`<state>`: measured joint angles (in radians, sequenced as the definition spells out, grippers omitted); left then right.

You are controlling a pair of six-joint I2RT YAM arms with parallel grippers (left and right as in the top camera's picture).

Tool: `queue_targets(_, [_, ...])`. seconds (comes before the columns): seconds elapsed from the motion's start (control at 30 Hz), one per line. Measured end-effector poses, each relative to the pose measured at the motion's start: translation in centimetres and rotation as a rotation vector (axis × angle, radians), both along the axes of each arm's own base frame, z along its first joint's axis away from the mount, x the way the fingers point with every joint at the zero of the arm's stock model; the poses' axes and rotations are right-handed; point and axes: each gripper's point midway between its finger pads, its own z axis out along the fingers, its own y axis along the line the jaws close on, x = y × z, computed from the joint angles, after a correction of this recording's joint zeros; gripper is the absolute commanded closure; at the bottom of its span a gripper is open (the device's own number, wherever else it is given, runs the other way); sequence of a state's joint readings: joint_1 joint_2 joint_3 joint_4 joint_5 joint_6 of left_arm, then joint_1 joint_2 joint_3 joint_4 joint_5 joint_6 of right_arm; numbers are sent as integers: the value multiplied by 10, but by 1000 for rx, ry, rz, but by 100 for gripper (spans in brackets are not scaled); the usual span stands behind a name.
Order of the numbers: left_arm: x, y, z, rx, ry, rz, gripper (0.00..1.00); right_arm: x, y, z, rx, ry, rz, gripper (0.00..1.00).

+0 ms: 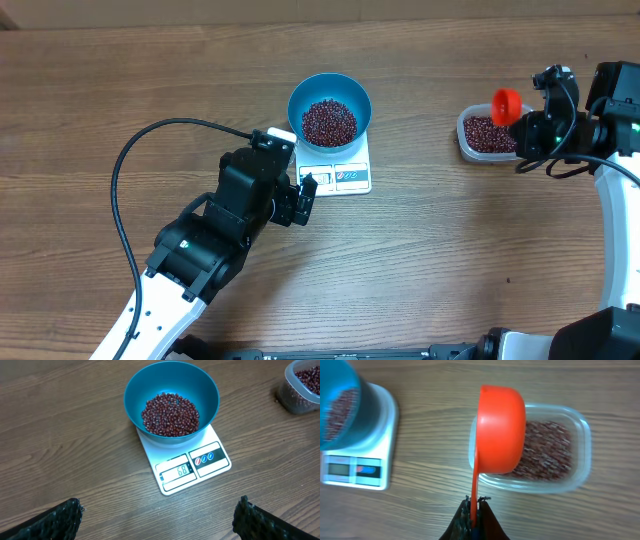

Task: Scoop item into bowl and weigh 150g on scale
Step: 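Move the empty red scoop right to the clear bean tub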

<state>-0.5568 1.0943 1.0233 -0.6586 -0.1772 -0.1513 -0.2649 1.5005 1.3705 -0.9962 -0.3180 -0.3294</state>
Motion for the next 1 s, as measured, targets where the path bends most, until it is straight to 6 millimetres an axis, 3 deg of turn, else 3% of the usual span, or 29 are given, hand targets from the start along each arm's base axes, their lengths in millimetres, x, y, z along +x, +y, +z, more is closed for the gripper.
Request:
queue_targets(0.37, [0,0,0,0,0,0,0,4,-23,-11,-108,22,-65,96])
queue_targets(0.6, [0,0,0,0,0,0,1,18,-36,-65,-129,130,-82,96])
queue_targets(0.83, [0,0,0,0,0,0,1,14,-37,-103,-114,241,-77,96])
queue_targets(1.0, [0,0,0,0,0,0,0,14,-36,-114,-106,271,-74,96])
